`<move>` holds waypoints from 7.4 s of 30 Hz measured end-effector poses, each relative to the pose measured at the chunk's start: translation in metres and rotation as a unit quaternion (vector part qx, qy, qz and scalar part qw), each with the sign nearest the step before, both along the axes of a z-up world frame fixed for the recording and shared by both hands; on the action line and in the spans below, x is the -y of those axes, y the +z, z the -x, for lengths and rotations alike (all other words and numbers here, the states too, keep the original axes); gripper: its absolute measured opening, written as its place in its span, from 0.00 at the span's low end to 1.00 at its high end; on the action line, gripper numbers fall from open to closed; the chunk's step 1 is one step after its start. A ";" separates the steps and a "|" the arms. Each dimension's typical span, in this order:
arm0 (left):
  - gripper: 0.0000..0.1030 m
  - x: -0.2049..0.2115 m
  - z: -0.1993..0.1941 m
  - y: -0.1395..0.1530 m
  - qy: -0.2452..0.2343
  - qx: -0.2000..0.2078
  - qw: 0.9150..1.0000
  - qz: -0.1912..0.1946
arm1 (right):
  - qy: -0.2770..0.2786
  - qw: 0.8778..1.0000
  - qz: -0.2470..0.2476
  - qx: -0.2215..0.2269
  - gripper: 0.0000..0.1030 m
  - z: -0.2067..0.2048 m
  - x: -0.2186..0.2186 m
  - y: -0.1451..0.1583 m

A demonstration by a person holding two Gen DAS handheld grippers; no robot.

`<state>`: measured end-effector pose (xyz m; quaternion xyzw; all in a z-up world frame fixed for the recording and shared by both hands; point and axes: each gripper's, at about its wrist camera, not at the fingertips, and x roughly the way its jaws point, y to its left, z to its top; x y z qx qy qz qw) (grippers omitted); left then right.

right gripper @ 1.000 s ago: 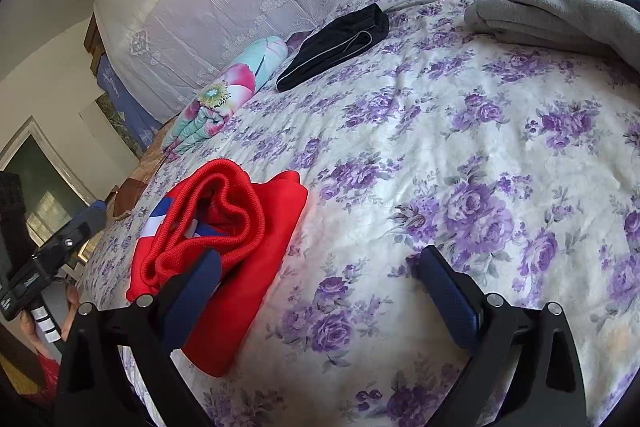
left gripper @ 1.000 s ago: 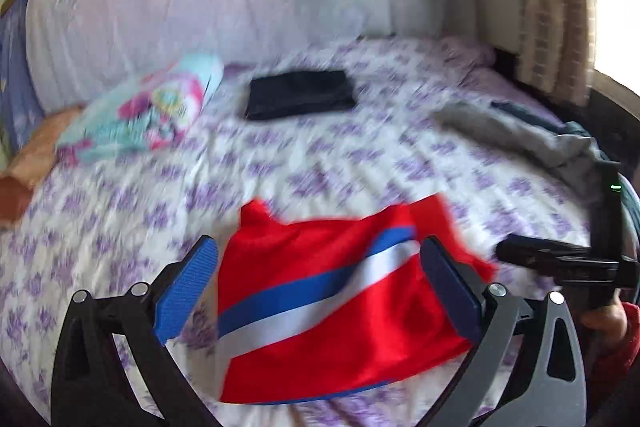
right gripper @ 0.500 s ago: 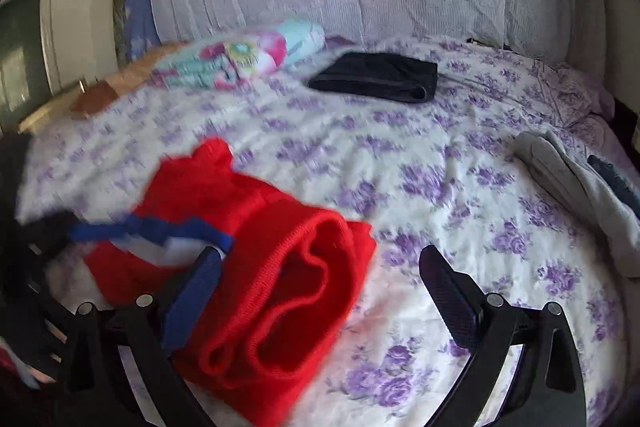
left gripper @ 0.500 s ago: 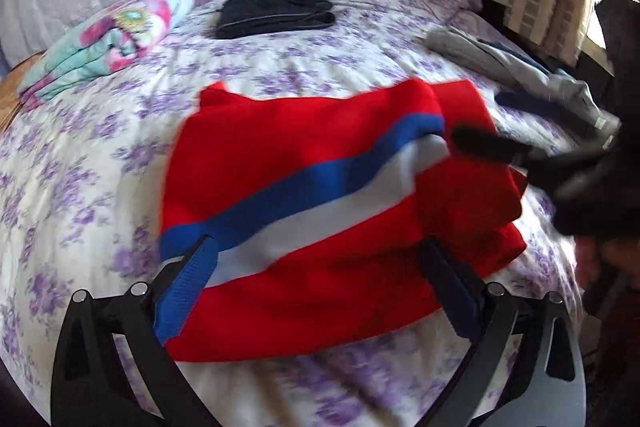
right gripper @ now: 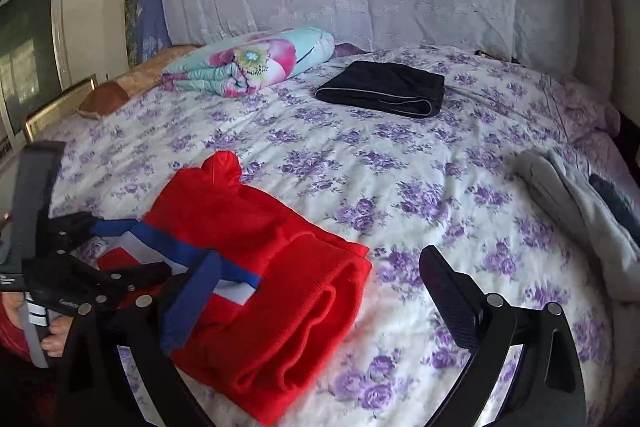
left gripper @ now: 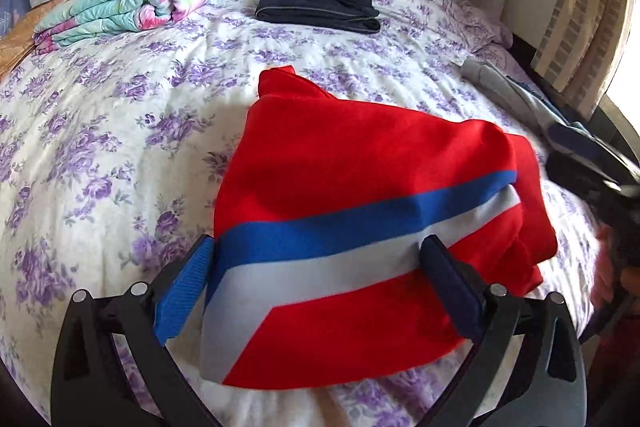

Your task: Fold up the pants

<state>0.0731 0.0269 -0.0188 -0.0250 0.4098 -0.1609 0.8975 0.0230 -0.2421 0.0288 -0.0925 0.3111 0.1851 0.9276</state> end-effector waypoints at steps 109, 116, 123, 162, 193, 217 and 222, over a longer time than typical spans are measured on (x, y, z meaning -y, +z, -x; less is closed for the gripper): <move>0.91 -0.047 -0.011 -0.024 -0.069 -0.111 0.969 0.211 | 0.039 0.941 -0.285 -0.178 0.61 -0.049 0.048 -0.083; 0.49 -0.045 -0.028 -0.016 -0.033 -0.103 0.975 0.194 | 0.052 0.964 -0.229 -0.121 0.50 -0.037 0.031 -0.066; 0.20 -0.041 -0.027 0.024 -0.050 -0.062 0.986 0.148 | 0.086 0.964 -0.228 -0.105 0.41 -0.037 0.033 -0.032; 0.79 0.010 -0.479 0.014 0.149 0.047 0.987 0.039 | -0.120 0.969 -0.149 0.158 0.67 -0.451 0.052 0.020; 0.95 0.021 -0.242 0.043 0.142 0.098 0.984 -0.040 | -0.135 0.974 -0.140 0.119 0.93 -0.259 0.024 -0.013; 0.95 0.017 -0.192 0.047 0.123 0.140 0.977 -0.105 | -0.162 0.946 -0.085 0.266 0.97 -0.187 -0.015 0.003; 0.95 0.020 -0.186 0.046 0.121 0.142 0.977 -0.101 | -0.160 0.950 -0.081 0.255 0.97 -0.190 -0.016 -0.001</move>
